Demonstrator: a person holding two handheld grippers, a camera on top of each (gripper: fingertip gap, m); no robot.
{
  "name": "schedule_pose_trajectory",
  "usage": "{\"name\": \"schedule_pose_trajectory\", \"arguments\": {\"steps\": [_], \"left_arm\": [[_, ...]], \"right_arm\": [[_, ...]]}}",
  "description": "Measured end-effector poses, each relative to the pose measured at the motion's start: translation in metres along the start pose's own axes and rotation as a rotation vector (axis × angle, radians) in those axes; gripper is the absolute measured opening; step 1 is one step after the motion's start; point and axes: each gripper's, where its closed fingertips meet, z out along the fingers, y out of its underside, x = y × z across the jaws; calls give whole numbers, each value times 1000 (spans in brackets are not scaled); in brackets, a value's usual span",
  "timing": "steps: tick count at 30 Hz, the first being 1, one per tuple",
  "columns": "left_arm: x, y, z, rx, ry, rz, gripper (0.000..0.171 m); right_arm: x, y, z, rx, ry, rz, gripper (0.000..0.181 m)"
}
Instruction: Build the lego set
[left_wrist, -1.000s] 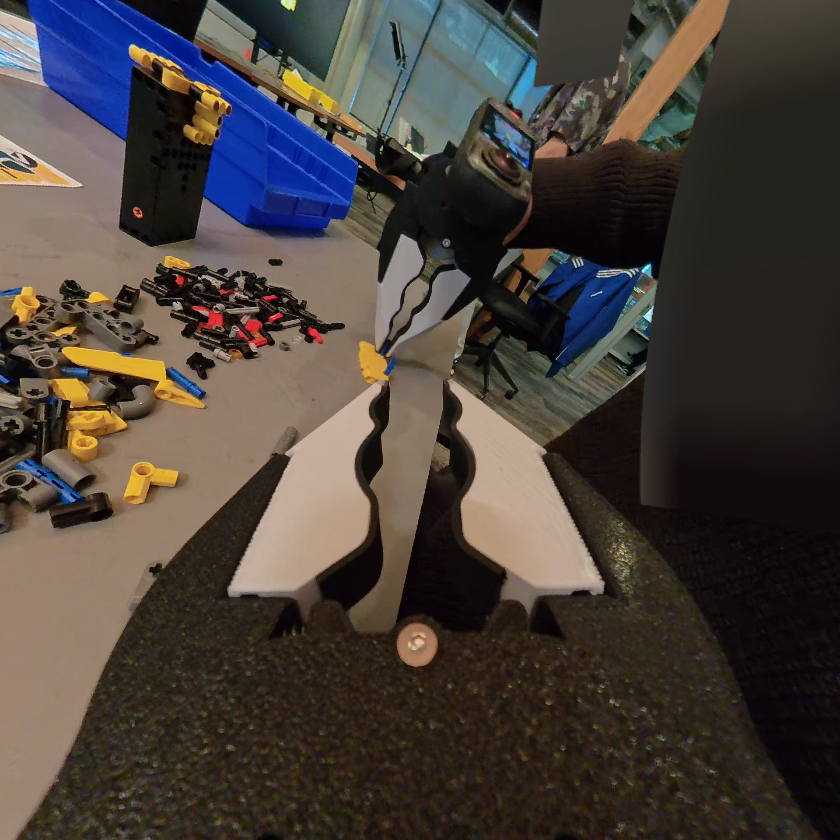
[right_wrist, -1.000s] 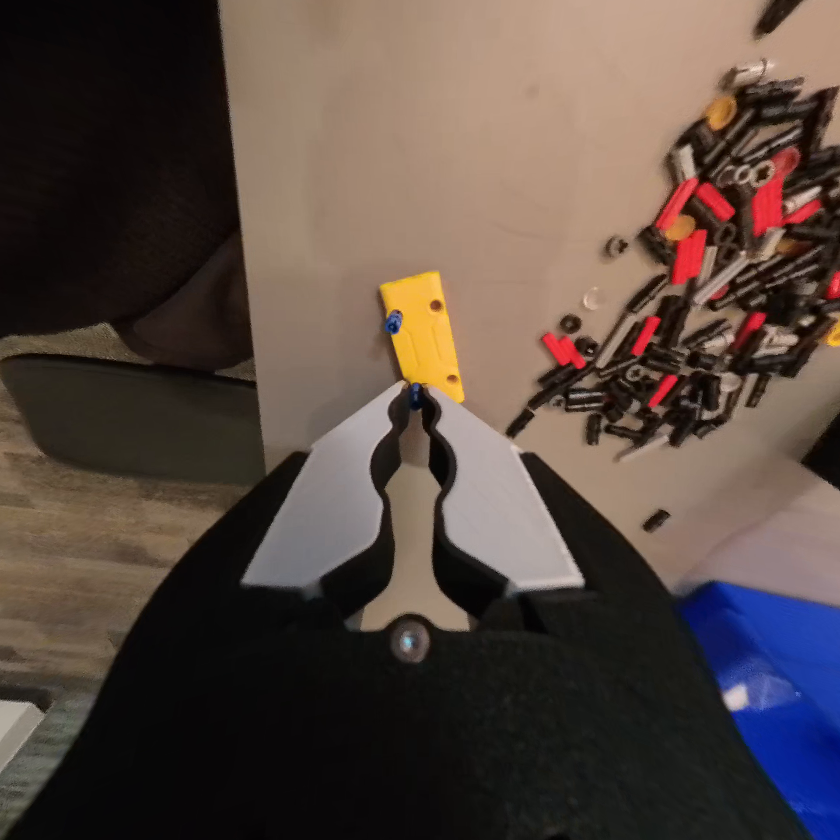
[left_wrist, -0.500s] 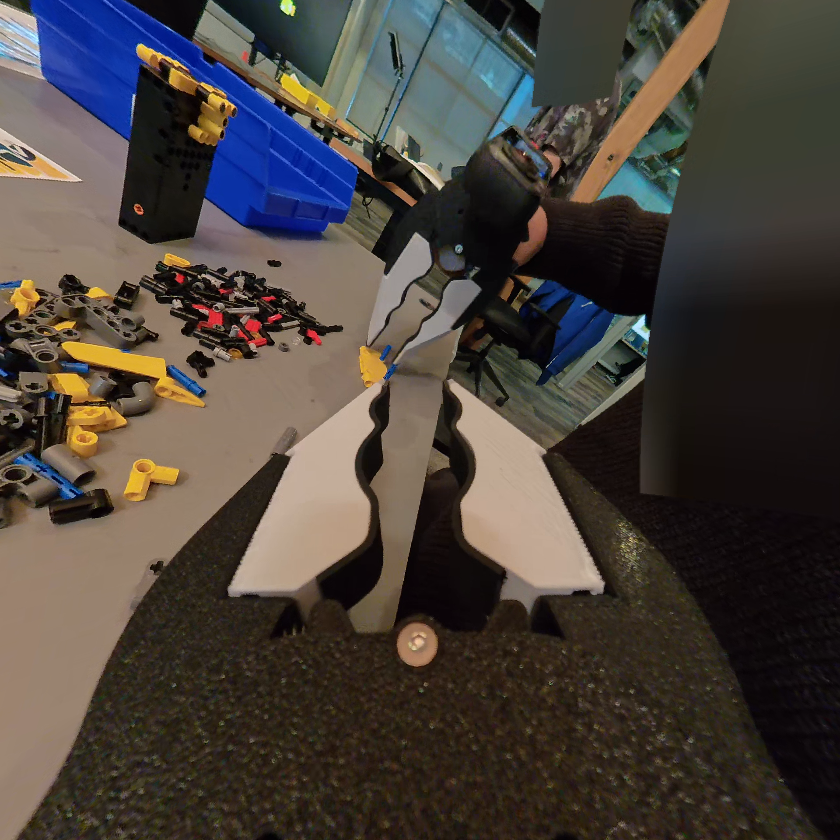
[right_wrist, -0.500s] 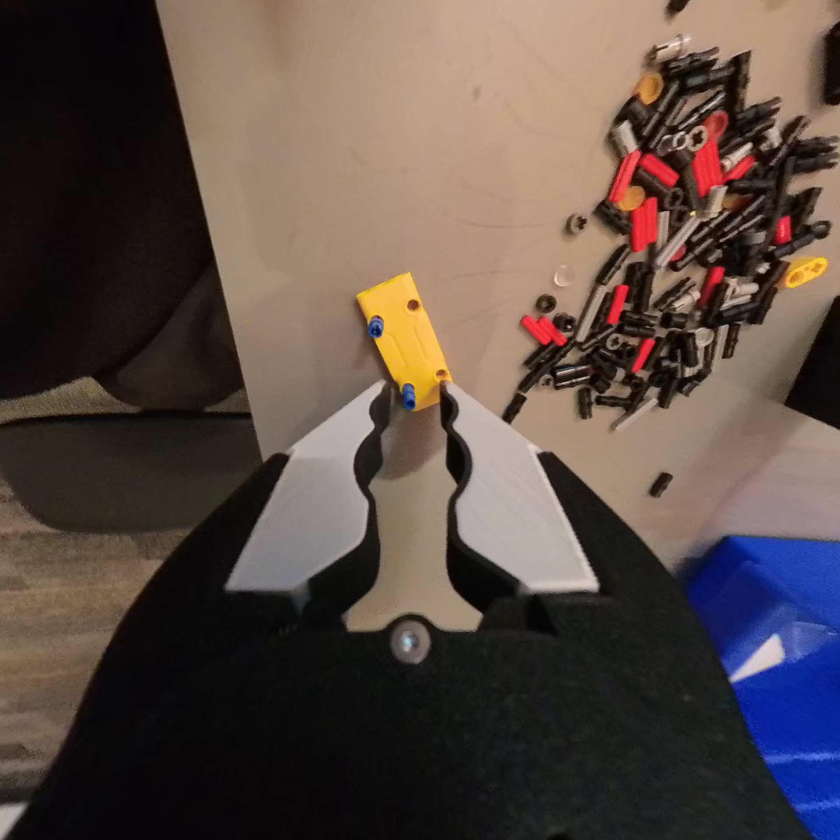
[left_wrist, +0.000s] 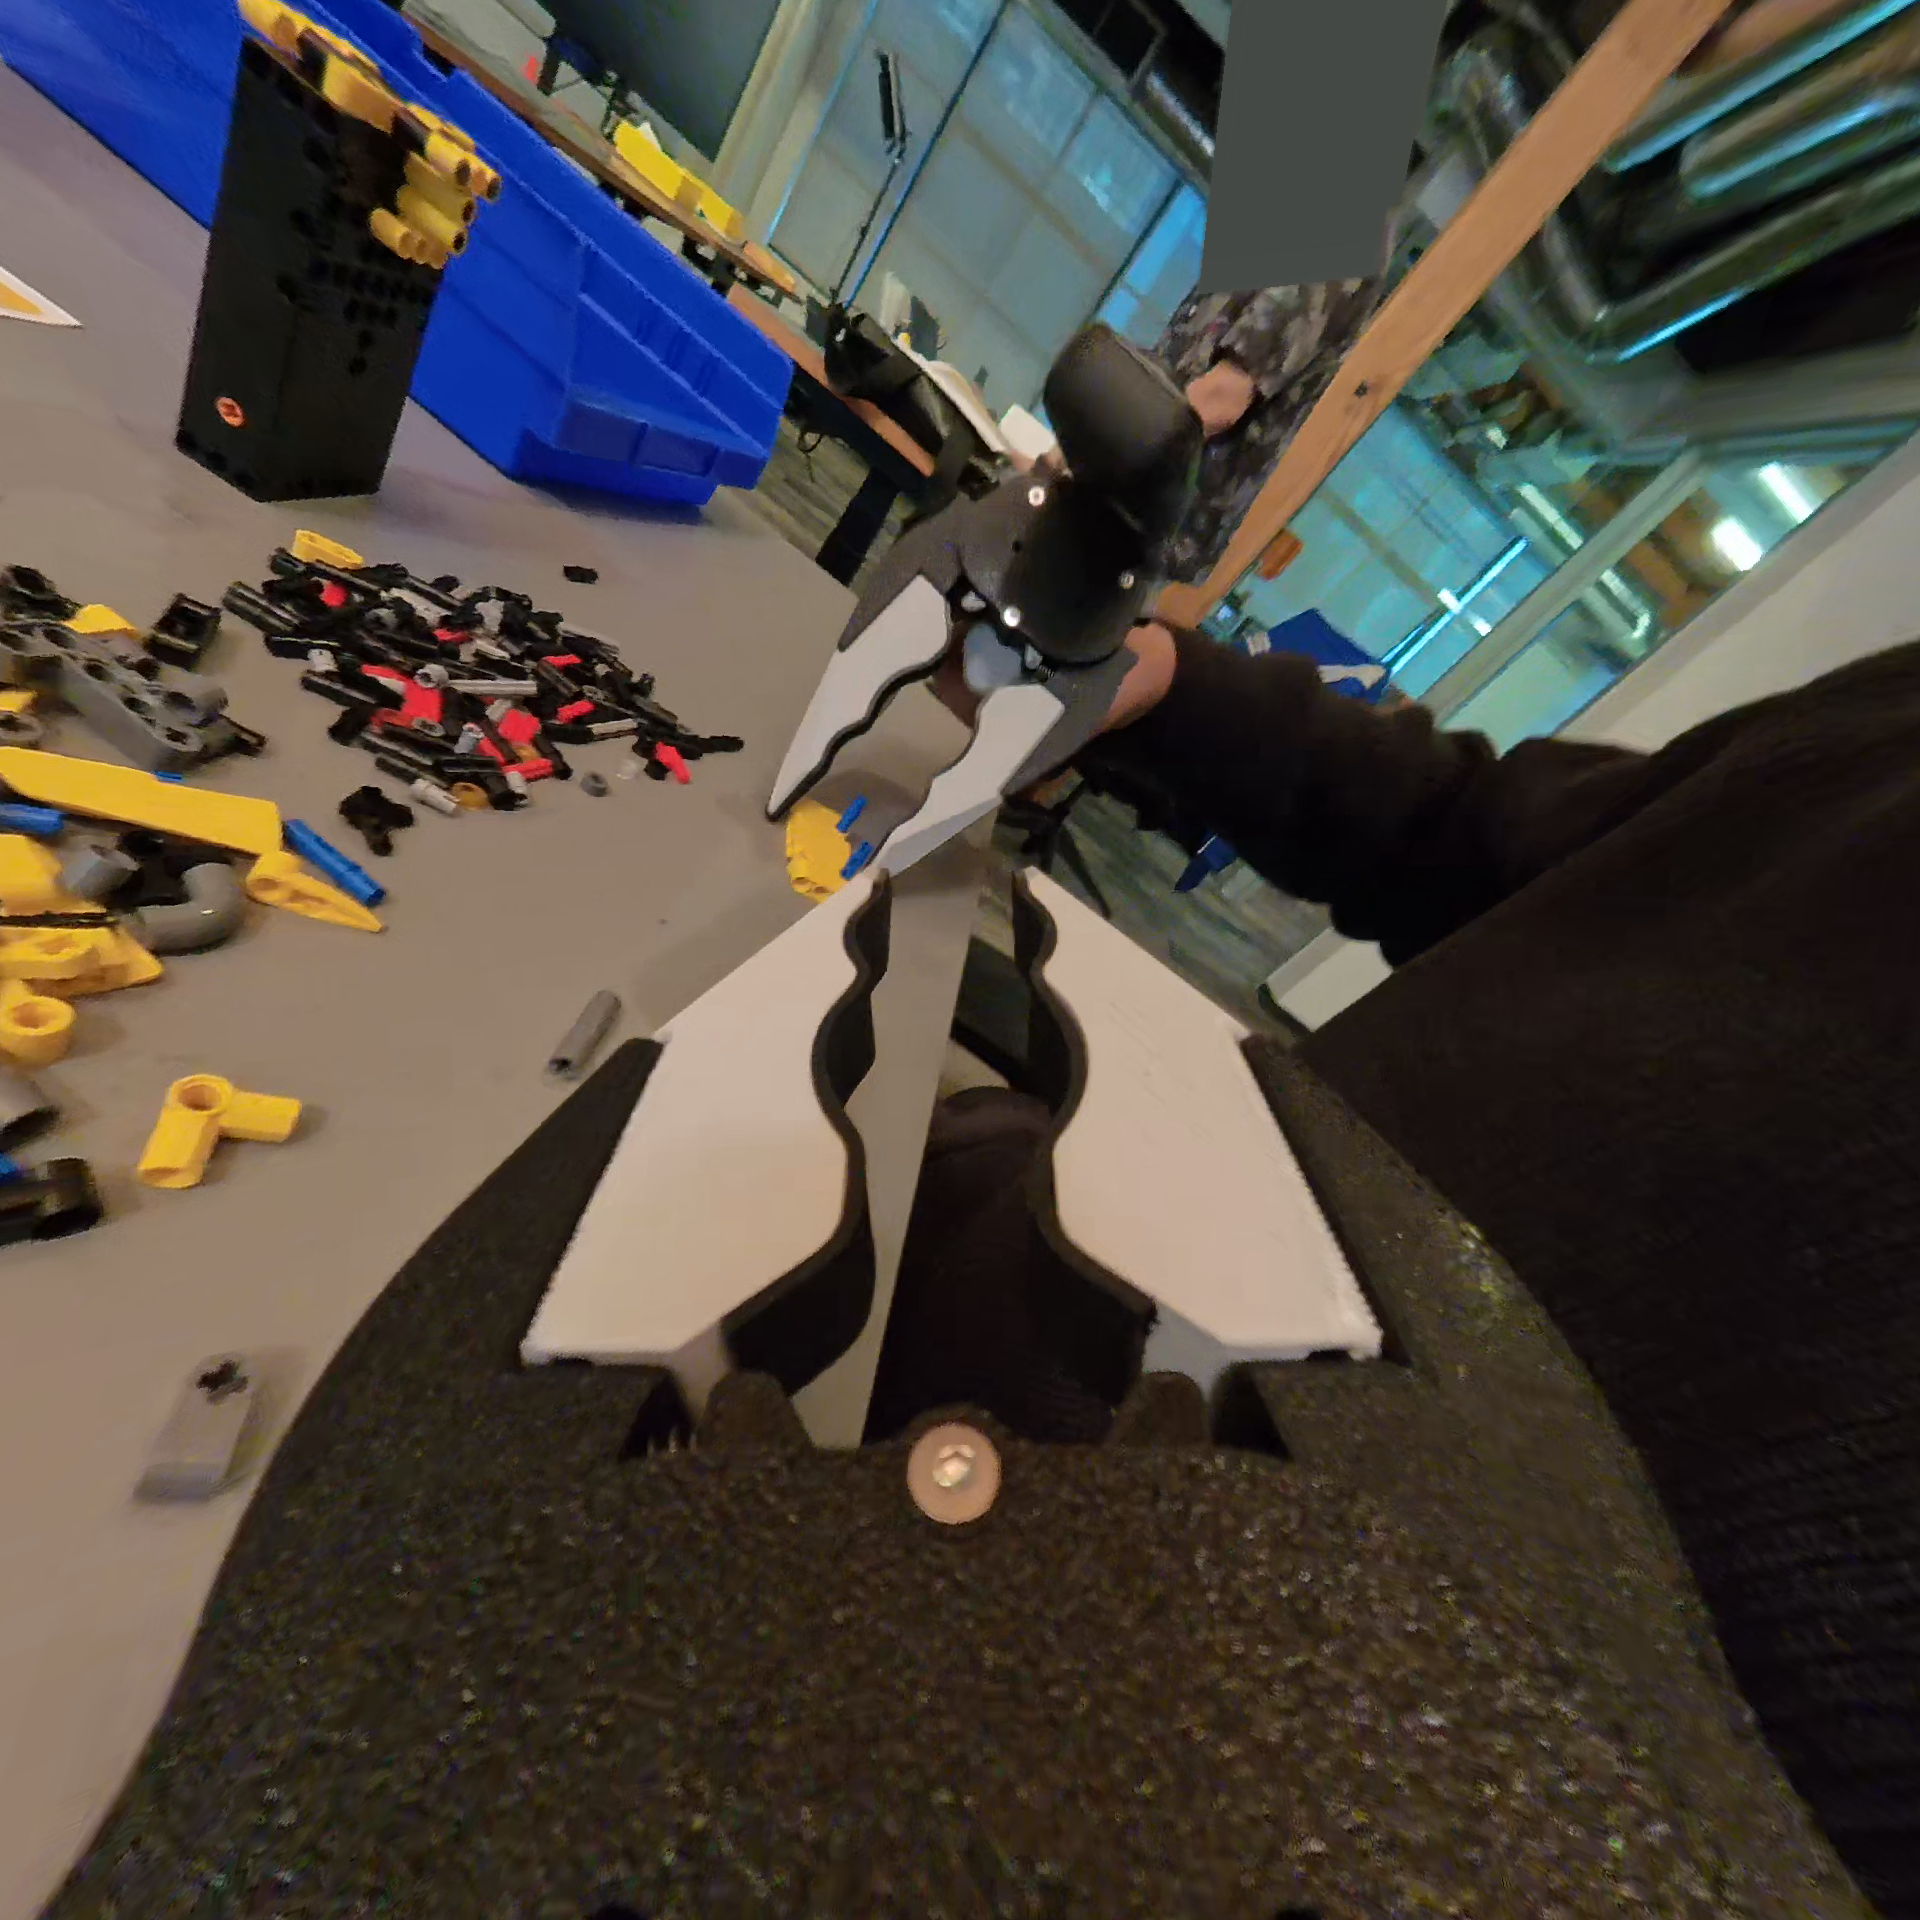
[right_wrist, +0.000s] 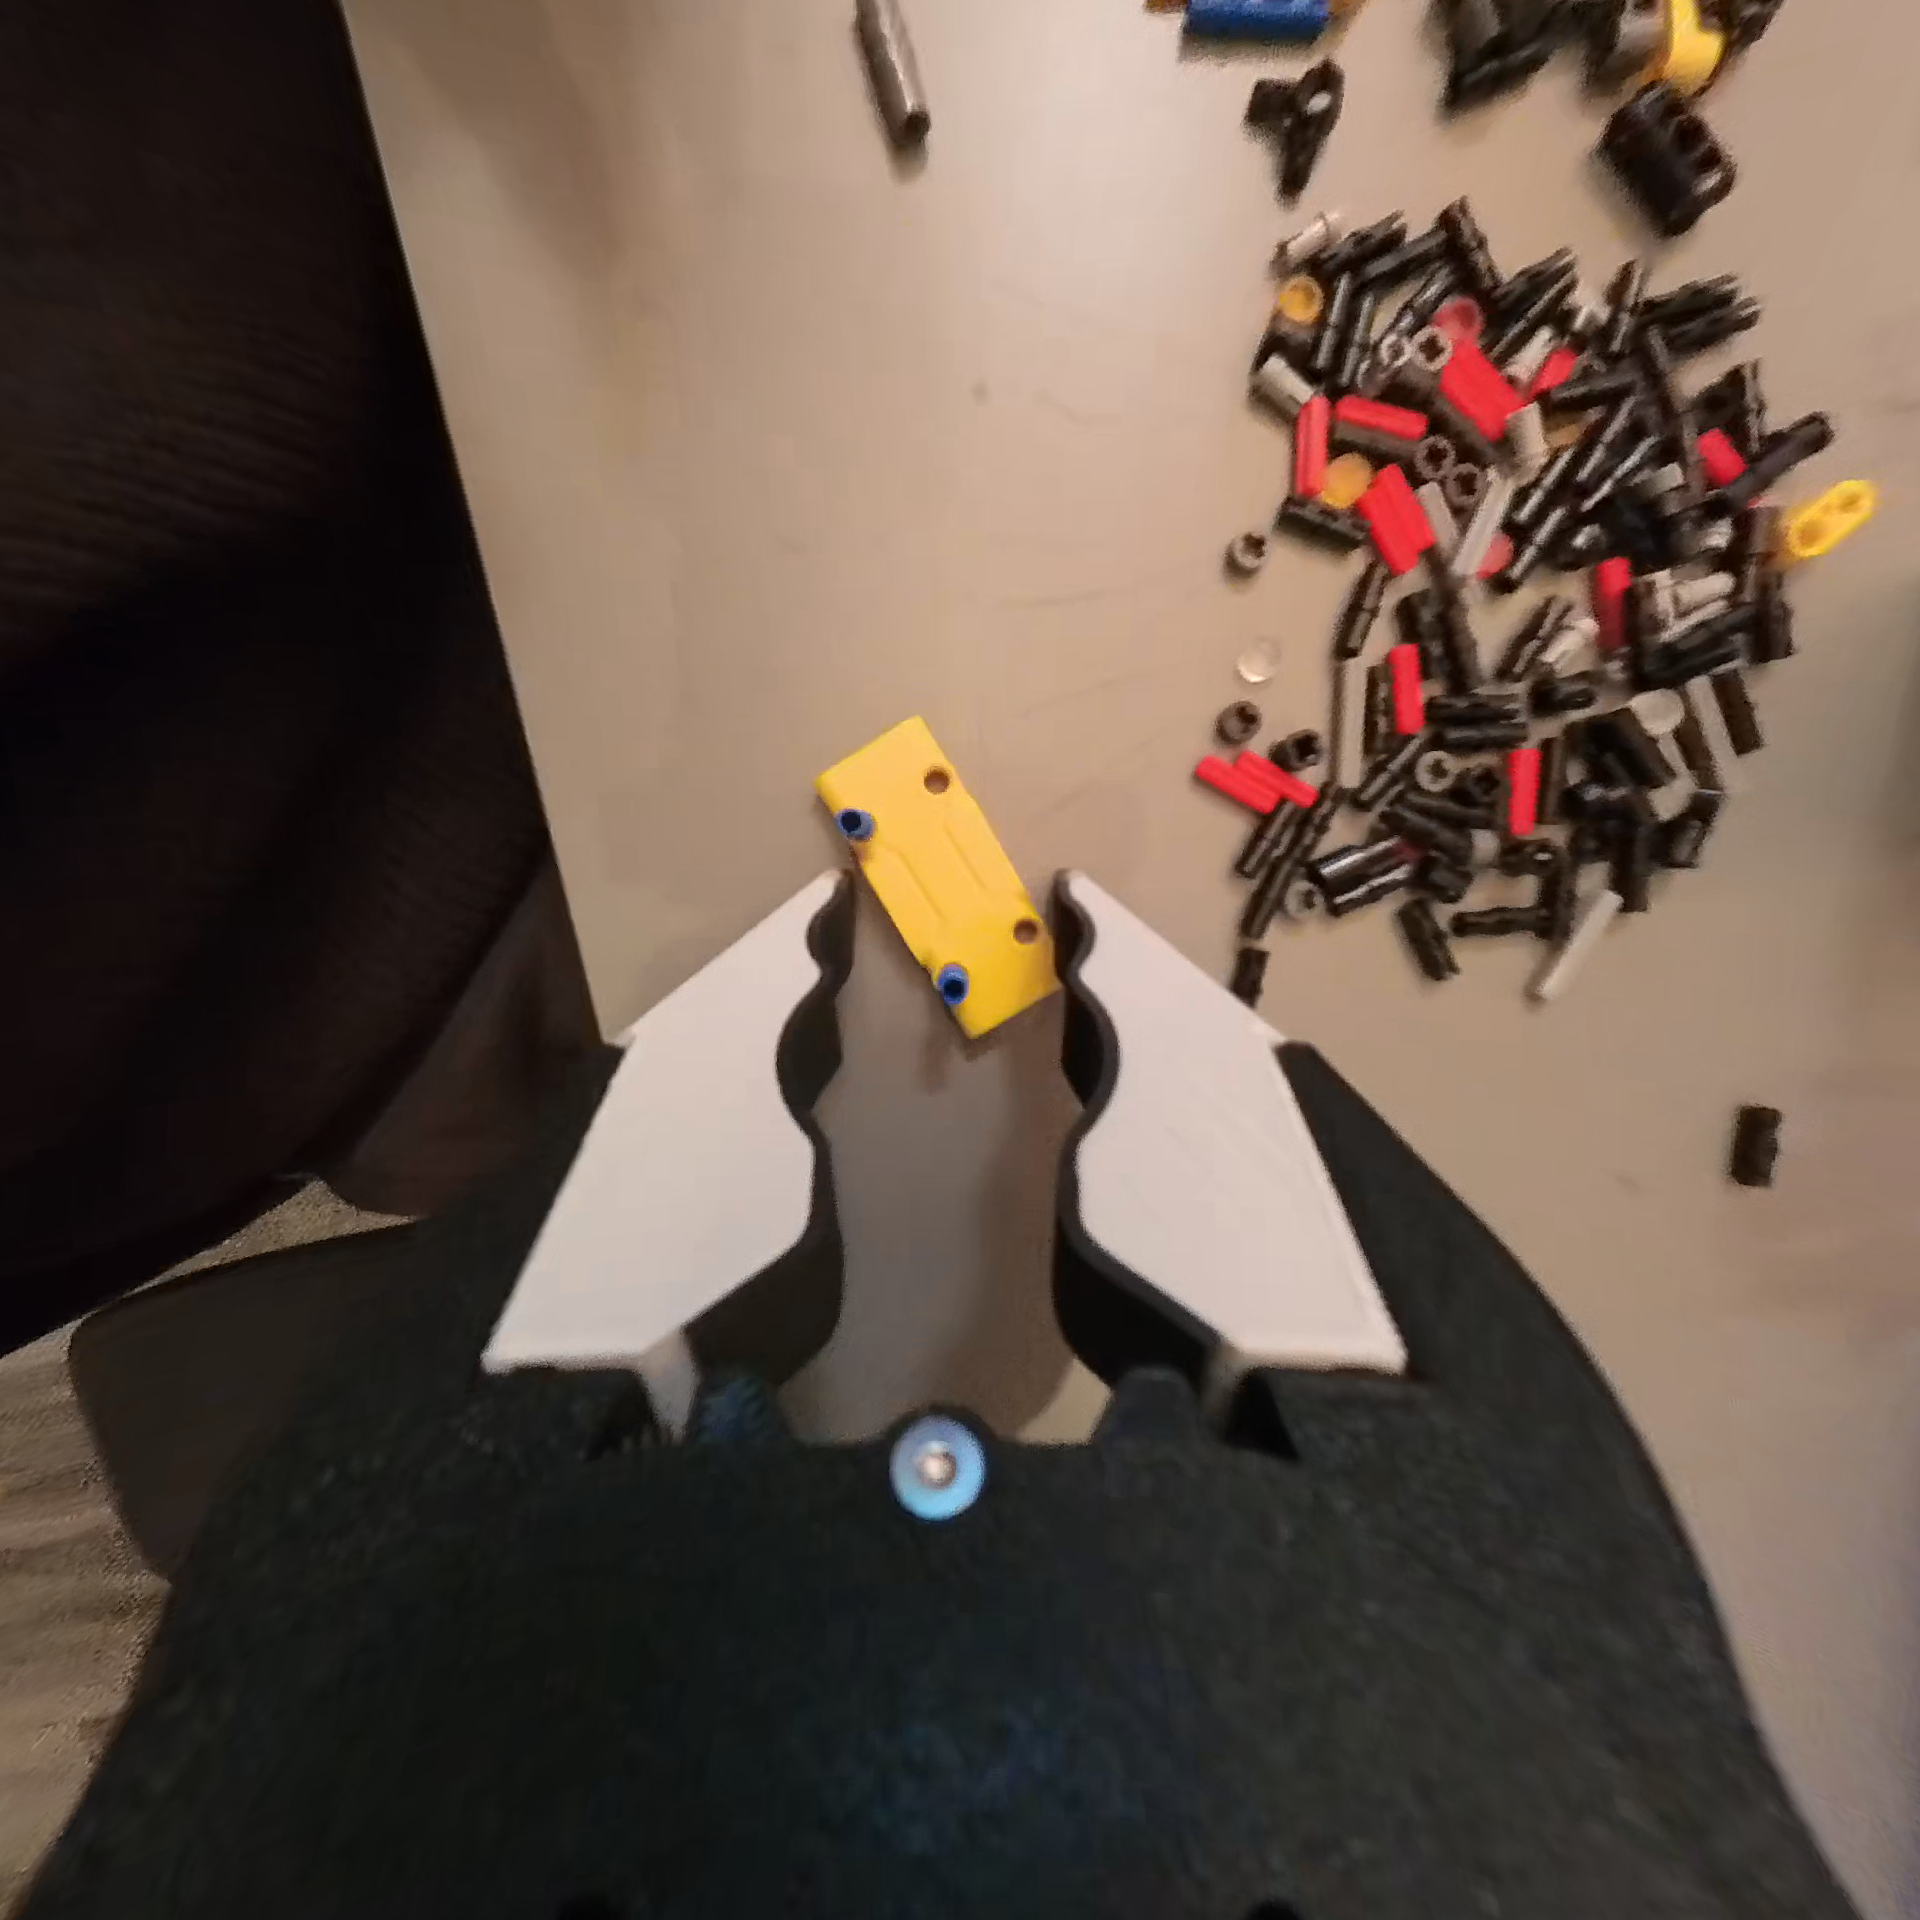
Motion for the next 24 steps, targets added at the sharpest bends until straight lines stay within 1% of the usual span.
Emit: {"name": "schedule_pose_trajectory", "arguments": {"steps": [1, 3, 6, 9, 11, 13, 15, 17, 19, 22, 24], "left_arm": [[0, -1, 2, 10, 3, -15, 23], [-1, -2, 5, 20, -11, -21, 23], [-3, -1, 10, 14, -37, -12, 23], [-4, 1, 15, -3, -53, -5, 23], [-7, 0, 16, -6, -69, 4, 23], [-11, -5, 15, 12, -92, 15, 23], [-13, -14, 13, 52, -91, 14, 24], [-13, -30, 9, 116, -70, 19, 24], [-16, -47, 4, 160, -87, 39, 24], [-24, -65, -1, 181, -138, 81, 25], [-30, -72, -4, 188, -170, 88, 25]], "right_arm": [[-2, -1, 1, 9, 1, -12, 38], [-5, -1, 1, 25, 6, -35, 30], [-5, -5, 1, 72, 41, -21, 29], [-10, -20, 5, 174, 43, 13, 28], [-7, -33, 6, 227, 84, 13, 28], [3, -52, 3, 303, 150, 8, 28], [17, -74, -2, 381, 220, 4, 28], [30, -90, -2, 421, 273, -11, 28], [41, -103, 2, 445, 288, -19, 28], [53, -123, 5, 505, 293, 12, 28], [51, -126, 11, 509, 264, 52, 28]]}}
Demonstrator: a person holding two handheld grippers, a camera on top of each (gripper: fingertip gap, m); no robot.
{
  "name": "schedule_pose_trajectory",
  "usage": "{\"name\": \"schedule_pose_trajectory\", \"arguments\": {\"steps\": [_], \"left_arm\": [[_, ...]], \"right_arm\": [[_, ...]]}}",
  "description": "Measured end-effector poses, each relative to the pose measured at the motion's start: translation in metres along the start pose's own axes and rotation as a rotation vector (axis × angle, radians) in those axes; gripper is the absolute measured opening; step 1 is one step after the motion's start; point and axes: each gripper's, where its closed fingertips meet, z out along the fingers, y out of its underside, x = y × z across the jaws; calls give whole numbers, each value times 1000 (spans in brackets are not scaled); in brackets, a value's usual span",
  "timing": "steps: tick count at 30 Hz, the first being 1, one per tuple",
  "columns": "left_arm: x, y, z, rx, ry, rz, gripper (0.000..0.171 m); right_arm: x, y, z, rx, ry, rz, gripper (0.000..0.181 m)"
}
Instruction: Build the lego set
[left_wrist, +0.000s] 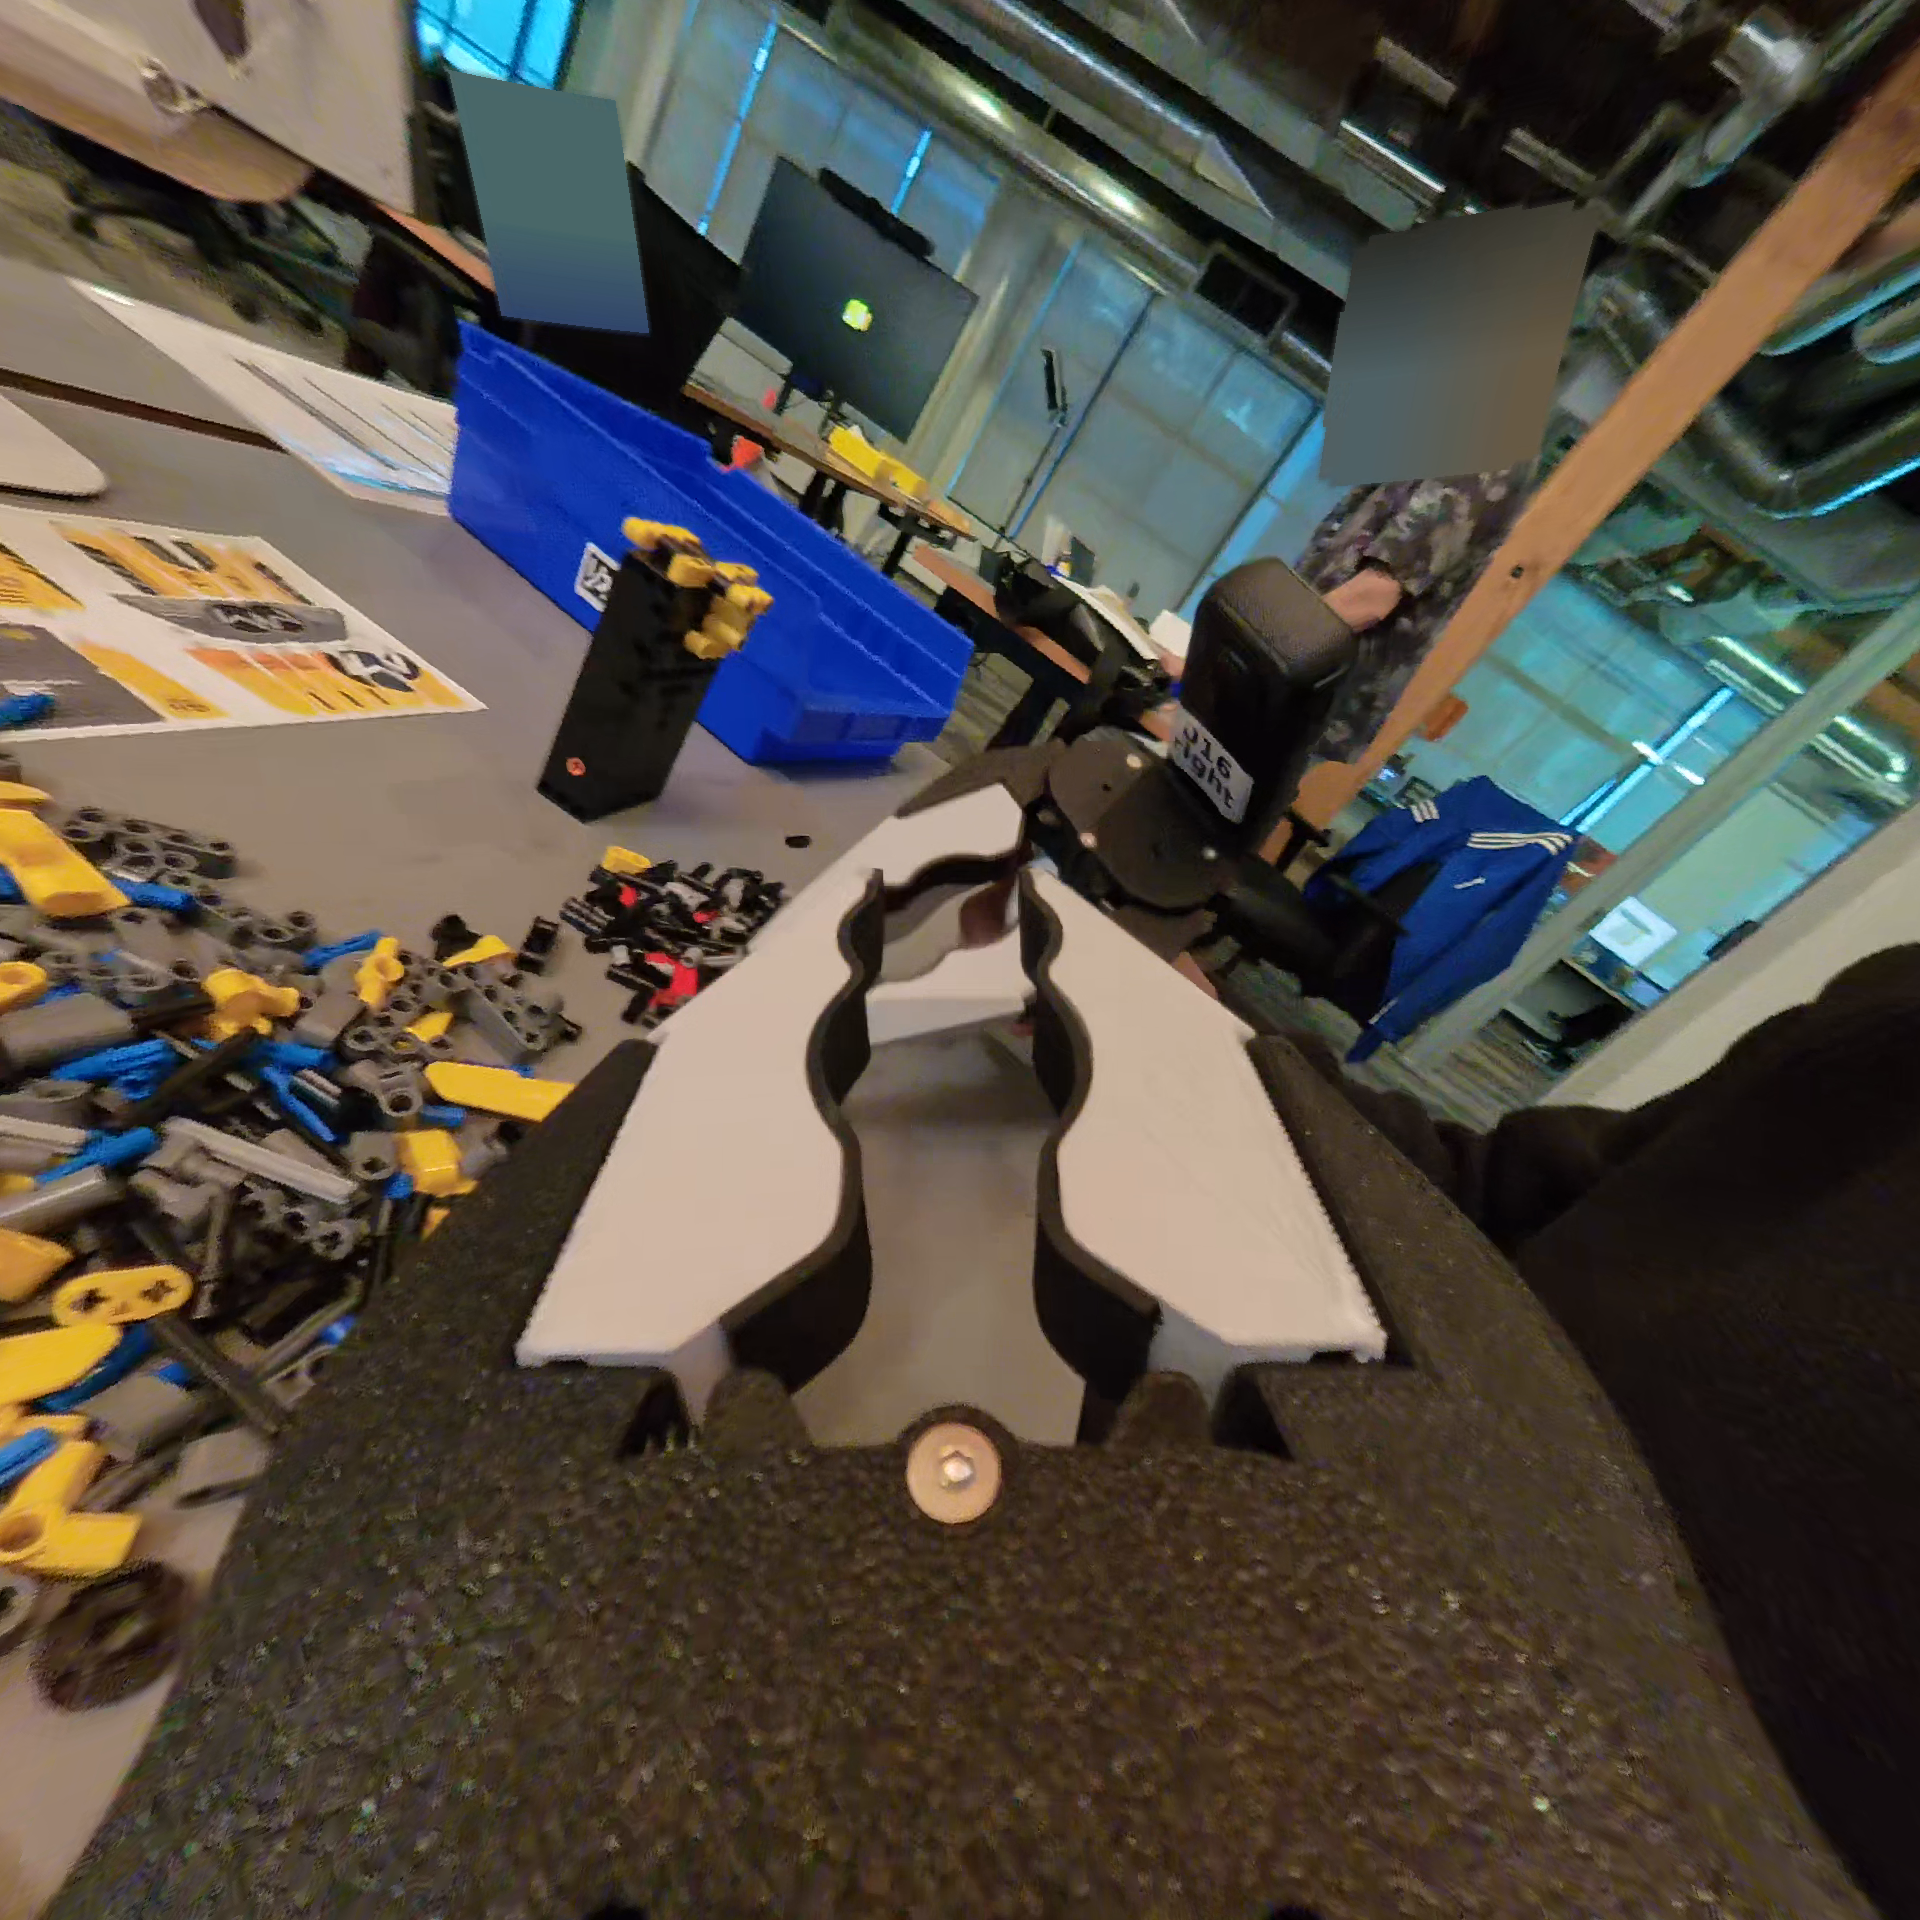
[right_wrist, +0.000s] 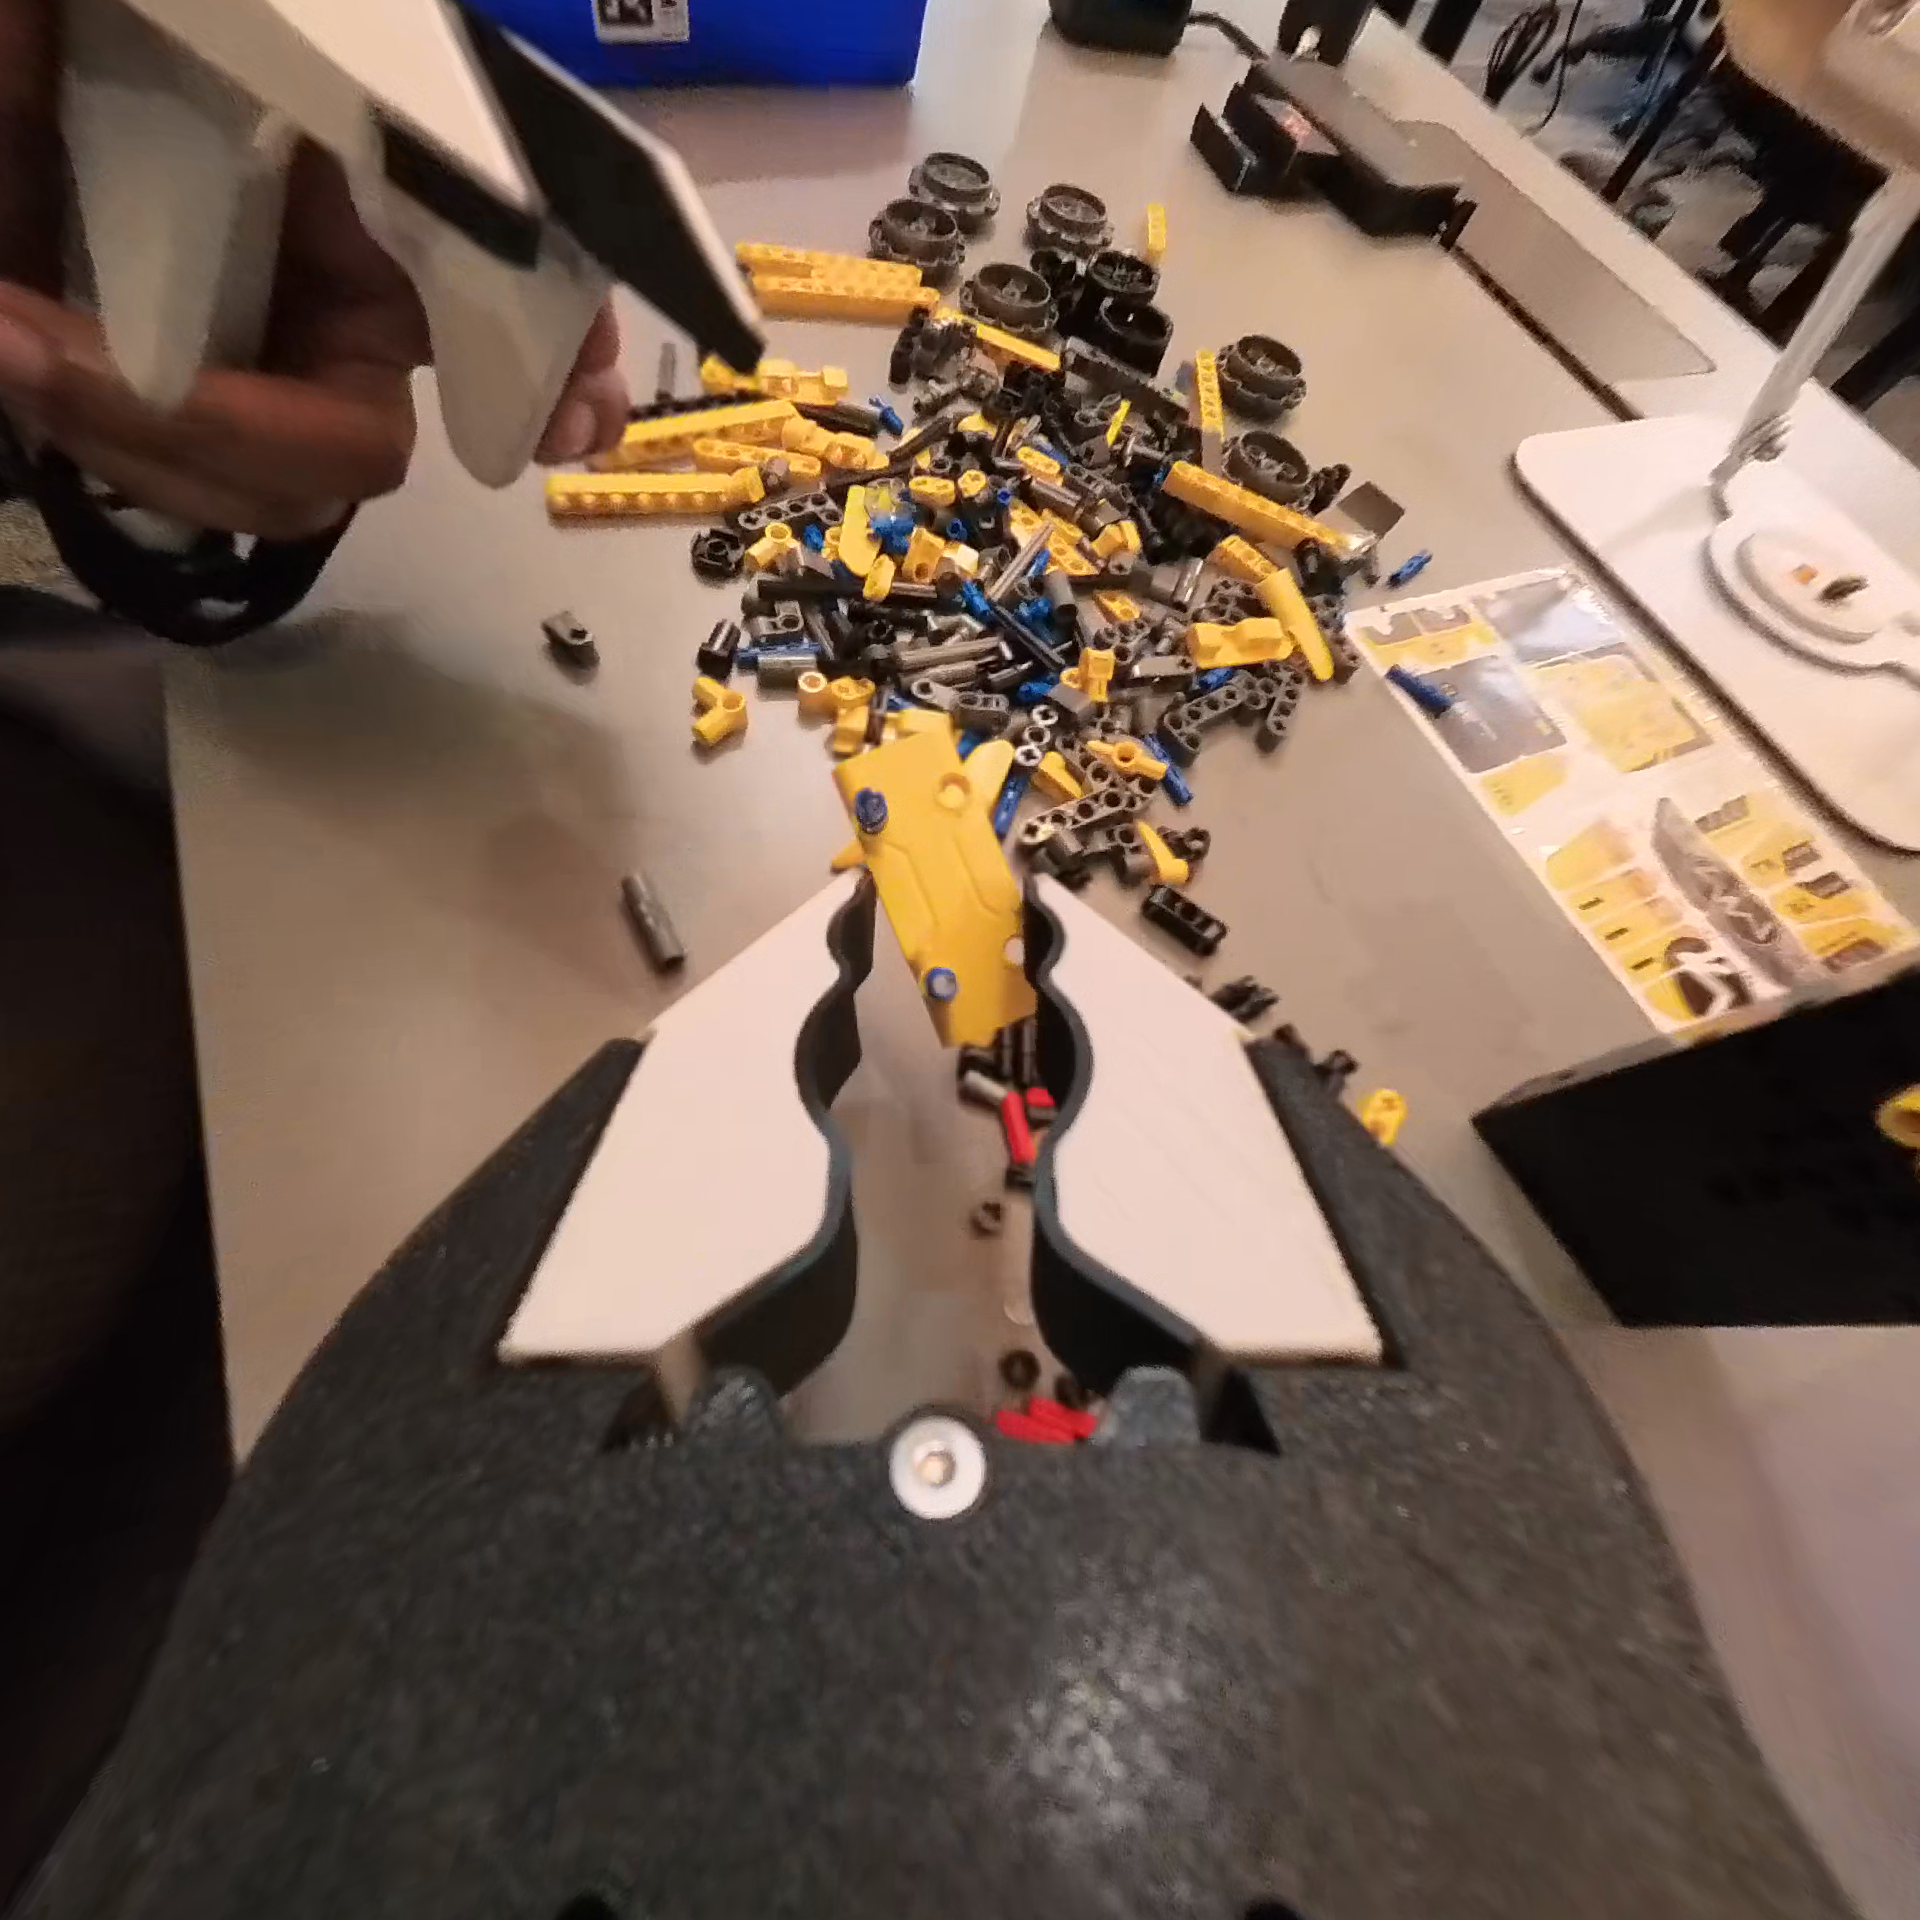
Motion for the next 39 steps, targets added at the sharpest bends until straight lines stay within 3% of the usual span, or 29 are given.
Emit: {"name": "schedule_pose_trajectory", "arguments": {"steps": [7, 10, 16, 25, 32, 36, 39], "left_arm": [[-24, 22, -21, -31, -173, 34, 26], [-18, 28, -20, -43, -92, -94, 26], [-29, 39, -10, -99, -132, -144, 26], [-31, 46, -1, -126, -163, -158, 25], [-37, 35, -6, -22, -193, -192, 25], [-33, 25, -20, -2, -240, -131, 25], [-42, 12, -47, -25, -351, -43, 25]], "right_arm": [[-11, 43, -17, -186, -1, 40, 28], [-15, 51, -27, -236, -39, 89, 28], [-12, 71, -32, -363, -22, 25, 28], [-12, 68, -28, -222, -28, 21, 31], [-6, 66, -30, -131, -40, 93, 50], [2, 56, -37, -53, -35, 131, 52], [25, 43, -49, 64, 71, 152, 51]]}}
